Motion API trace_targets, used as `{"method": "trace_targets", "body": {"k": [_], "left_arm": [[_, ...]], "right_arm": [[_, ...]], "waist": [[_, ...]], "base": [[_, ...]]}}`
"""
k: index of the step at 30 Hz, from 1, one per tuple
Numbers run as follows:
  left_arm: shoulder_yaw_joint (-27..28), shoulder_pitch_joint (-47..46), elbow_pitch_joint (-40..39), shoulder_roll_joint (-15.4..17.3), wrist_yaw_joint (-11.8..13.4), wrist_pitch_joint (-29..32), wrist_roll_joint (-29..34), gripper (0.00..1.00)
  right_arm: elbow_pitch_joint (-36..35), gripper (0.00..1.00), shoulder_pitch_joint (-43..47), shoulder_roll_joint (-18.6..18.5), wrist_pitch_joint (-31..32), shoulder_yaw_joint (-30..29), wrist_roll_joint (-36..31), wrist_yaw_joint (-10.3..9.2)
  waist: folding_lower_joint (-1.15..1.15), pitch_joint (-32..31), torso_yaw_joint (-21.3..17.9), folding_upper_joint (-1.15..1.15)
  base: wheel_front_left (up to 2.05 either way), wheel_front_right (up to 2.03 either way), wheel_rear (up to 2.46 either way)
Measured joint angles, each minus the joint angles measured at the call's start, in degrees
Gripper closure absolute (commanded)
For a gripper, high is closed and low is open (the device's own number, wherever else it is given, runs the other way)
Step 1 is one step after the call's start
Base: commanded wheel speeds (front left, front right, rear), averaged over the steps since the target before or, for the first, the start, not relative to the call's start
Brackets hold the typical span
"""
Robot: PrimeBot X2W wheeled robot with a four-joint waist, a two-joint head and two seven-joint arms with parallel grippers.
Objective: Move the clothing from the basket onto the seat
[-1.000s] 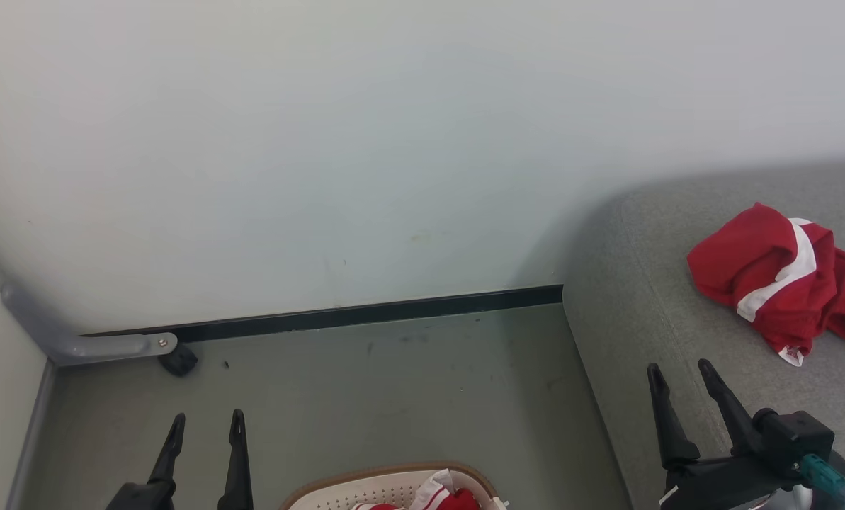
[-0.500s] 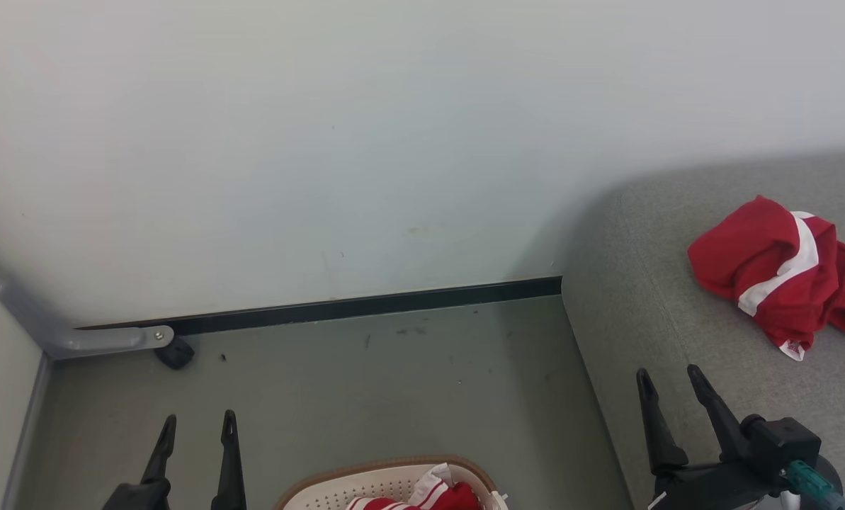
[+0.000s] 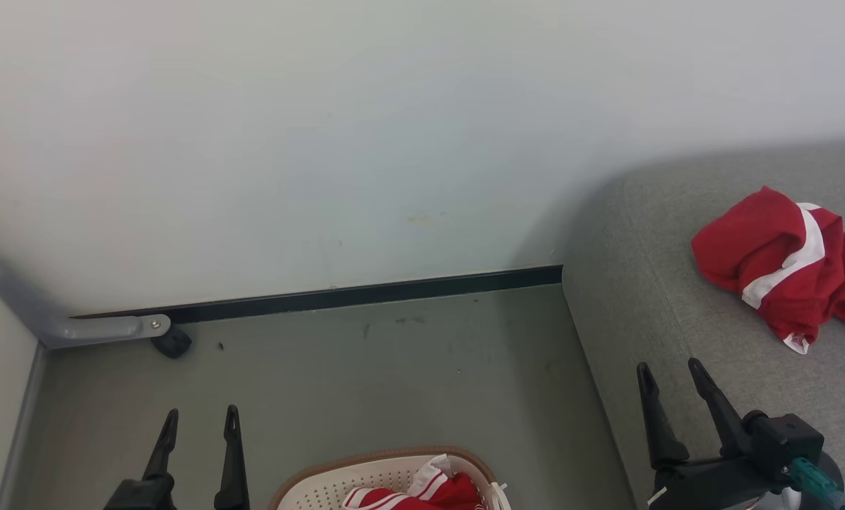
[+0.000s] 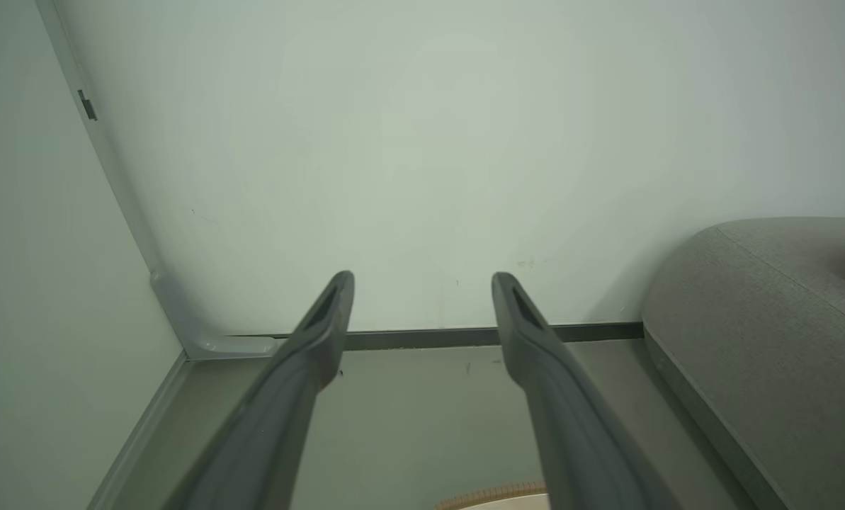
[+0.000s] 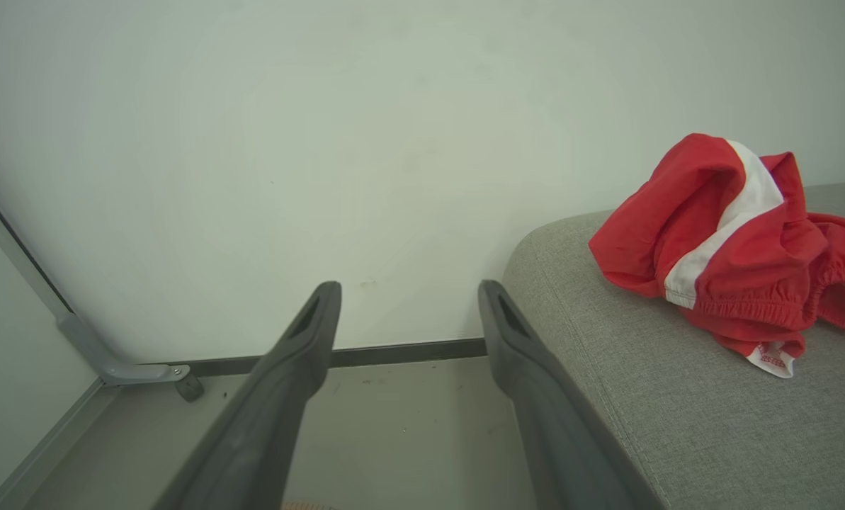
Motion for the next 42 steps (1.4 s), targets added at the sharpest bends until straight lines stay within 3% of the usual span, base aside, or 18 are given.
{"method": "trace_targets", "body": {"k": [11,18,42], "left_arm": [[-1.21,-3.27,-1.07,1.0,-0.08,1.91,1.47,0.0],[-4.34,-7.77,-0.15,1.26,-1.7,4.38,3.39,0.0],[-19.14,-24.13,13.48,-0.6,-10.96,11.79,12.15,0.0]], "right_arm": [[-2.97,0.0,-2.54,-0.73,0.0,-1.6,-0.53,0.01],[-5.6,0.0,-7.02,-1.14,0.0,-2.66,-1.52,0.34],[-9.12,0.0,-29.62,-3.3,-0.02,-6.08,-3.74,3.42]], "waist": [[0.0,4.12,0.44,0.0],[0.0,8.41,0.35,0.01],[0.01,26.91,-2.11,0.01]], "base": [[0.0,0.0,0.0],[0.0,0.0,0.0],[0.0,0.0,0.0]]}}
